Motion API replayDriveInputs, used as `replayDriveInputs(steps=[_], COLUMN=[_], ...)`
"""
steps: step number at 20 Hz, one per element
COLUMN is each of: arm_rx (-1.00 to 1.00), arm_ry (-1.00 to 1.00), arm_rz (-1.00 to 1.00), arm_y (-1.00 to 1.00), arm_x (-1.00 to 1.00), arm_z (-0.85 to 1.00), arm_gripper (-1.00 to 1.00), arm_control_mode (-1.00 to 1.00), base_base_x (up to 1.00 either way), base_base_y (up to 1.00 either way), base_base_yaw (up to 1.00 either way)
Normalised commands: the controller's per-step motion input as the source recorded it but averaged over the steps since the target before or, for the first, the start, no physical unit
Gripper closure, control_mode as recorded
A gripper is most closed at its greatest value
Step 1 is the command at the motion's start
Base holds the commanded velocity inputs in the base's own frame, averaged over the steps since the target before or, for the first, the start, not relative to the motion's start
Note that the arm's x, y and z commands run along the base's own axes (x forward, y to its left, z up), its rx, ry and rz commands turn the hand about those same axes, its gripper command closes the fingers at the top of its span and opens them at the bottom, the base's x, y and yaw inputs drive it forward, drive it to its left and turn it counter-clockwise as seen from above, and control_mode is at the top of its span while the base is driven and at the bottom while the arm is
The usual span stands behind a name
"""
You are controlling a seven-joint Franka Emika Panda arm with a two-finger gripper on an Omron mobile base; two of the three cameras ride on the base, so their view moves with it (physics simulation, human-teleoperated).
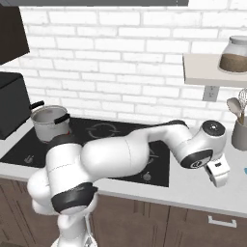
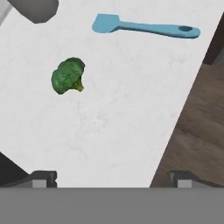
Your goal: Put the broccoli and lemon in the pot. Retrieve the spatula and lightly stir the vegetables in the pot.
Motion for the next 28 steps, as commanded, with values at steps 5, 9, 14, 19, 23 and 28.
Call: replayDriveInputs(steps=[5,9,14,19,23,28], arm_rx=[0.00,0.03,0.08,0.07,0.07,0.05], arm_ry=[-0.05,0.00,0.00,-0.02,-0.01,0.00], arm_rz=[-0.05,-0.06,-0.08,-0.06,-0.05,-0.03], arm_y=[-0.02,-0.22,-0.26,-0.19,-0.13,-0.01], arm_x=[0.47,0.36,0.21,0.12,0.14,0.04], arm_z=[-0.25,-0.28,-0.09,0.00,-0.04,-0.34], arm_gripper=[-1.00,-1.00,-1.00,-1.00,-1.00,-1.00], arm_control_mode=[-1.00,-1.00,-1.00,-1.00,-1.00,-1.00], base_base_x=[0.00,0.00,0.00,0.00,0.00,0.00], base_base_y=[0.00,0.00,0.00,0.00,0.00,0.00], base_base_yaw=[0.00,0.00,0.00,0.00,0.00,0.00])
